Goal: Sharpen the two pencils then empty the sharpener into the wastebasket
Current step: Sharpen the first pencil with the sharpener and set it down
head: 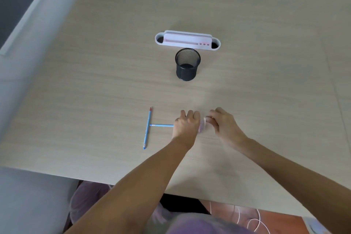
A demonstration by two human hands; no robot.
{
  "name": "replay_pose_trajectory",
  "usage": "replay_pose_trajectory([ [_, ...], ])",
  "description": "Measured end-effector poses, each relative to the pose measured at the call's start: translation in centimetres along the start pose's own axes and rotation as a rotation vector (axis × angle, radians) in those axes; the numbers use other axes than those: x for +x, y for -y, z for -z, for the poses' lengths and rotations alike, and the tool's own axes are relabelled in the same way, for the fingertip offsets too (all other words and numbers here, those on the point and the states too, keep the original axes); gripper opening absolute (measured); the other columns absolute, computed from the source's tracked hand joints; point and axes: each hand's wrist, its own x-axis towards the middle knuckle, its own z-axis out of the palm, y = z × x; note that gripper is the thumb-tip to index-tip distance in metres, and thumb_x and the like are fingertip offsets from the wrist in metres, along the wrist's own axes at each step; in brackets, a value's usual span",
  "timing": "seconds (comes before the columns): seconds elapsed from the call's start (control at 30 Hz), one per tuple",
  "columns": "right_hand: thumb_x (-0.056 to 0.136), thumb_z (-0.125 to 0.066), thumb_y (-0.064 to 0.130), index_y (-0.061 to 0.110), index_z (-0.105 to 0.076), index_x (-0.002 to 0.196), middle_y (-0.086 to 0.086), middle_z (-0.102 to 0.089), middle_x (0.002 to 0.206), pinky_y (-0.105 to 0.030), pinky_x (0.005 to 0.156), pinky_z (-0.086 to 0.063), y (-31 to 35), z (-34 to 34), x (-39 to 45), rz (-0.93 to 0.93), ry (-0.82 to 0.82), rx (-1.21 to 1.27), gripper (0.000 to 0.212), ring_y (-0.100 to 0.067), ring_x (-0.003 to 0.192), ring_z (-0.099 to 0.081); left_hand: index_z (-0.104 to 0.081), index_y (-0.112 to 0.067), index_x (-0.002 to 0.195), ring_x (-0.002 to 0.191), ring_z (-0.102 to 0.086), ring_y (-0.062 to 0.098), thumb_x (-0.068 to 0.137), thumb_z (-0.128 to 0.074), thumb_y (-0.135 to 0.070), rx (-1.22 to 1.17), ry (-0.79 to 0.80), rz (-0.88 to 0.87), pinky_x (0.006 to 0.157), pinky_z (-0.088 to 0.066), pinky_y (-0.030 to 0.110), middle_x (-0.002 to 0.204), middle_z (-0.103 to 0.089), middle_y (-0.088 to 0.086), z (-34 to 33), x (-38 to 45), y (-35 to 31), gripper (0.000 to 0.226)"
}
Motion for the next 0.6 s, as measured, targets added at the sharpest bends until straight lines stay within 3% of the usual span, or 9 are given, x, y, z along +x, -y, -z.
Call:
replay_pose_trajectory([
  [0.13,0.088,-0.054,0.003,0.002,-0.059,0.095,-0.017,-0.051,0.088,-0.038,0.063,-0.044,-1.5,-1.2,2.0,0.014,0.061,-0.188,0.009,-0.031,0.076,-0.053,-0.061,-0.021,0.06,0.05,-0.055,0.014,0.035,-0.084,-0.025,0.002,-0.032,-0.062,0.032,-0.035,0.014,0.053,-0.056,-0.008,0.1,0.1,0.0,0.034],
  [0.23,0.088,-0.048,0.005,0.01,-0.058,0.11,-0.012,-0.053,0.108,-0.039,0.08,-0.045,-2.4,-1.9,2.9,-0.023,0.24,-0.375,0.025,-0.029,0.1,-0.052,-0.064,-0.022,0.063,0.052,-0.057,0.015,0.043,-0.082,-0.031,-0.002,-0.045,-0.053,0.033,-0.036,0.015,0.054,-0.057,-0.008,0.2,0.1,-0.1,0.029],
  [0.3,0.091,-0.045,0.008,0.014,-0.051,0.124,-0.01,-0.052,0.12,-0.038,0.088,-0.045,-2.6,-2.2,1.5,0.019,0.326,-0.433,0.035,-0.03,0.11,-0.05,-0.065,-0.022,0.066,0.052,-0.057,0.015,0.035,-0.085,-0.024,-0.023,-0.03,-0.034,0.033,-0.036,0.015,0.055,-0.057,-0.007,-0.3,0.1,-0.3,0.037],
  [0.37,0.093,-0.049,0.008,0.006,-0.051,0.123,-0.015,-0.054,0.118,-0.041,0.084,-0.049,-2.6,-1.9,-0.3,0.037,0.153,-0.326,0.031,-0.035,0.104,-0.056,-0.065,-0.022,0.068,0.053,-0.058,0.015,0.027,-0.085,-0.016,0.001,-0.031,-0.009,0.033,-0.036,0.015,0.056,-0.057,-0.007,-0.3,0.2,-0.2,0.046],
  [0.47,0.086,-0.064,0.005,0.002,-0.056,0.118,-0.017,-0.062,0.102,-0.037,0.07,-0.056,-2.2,-1.1,-1.5,0.026,-0.186,-0.057,0.033,-0.03,0.079,-0.066,-0.063,-0.02,0.065,0.051,-0.057,0.015,0.028,-0.083,-0.012,-0.008,-0.067,0.001,0.033,-0.036,0.015,0.055,-0.057,-0.007,-0.2,0.2,-0.2,0.043],
  [0.6,0.071,-0.077,-0.004,0.002,-0.07,0.088,-0.012,-0.069,0.077,-0.025,0.062,-0.055,-1.2,-0.9,-0.3,0.218,-0.208,-0.145,0.02,-0.024,0.065,-0.069,-0.062,-0.021,0.062,0.05,-0.056,0.013,0.024,-0.084,-0.008,0.028,-0.055,-0.001,0.032,-0.034,0.013,0.054,-0.057,-0.008,0.2,-0.1,-0.2,0.046],
])
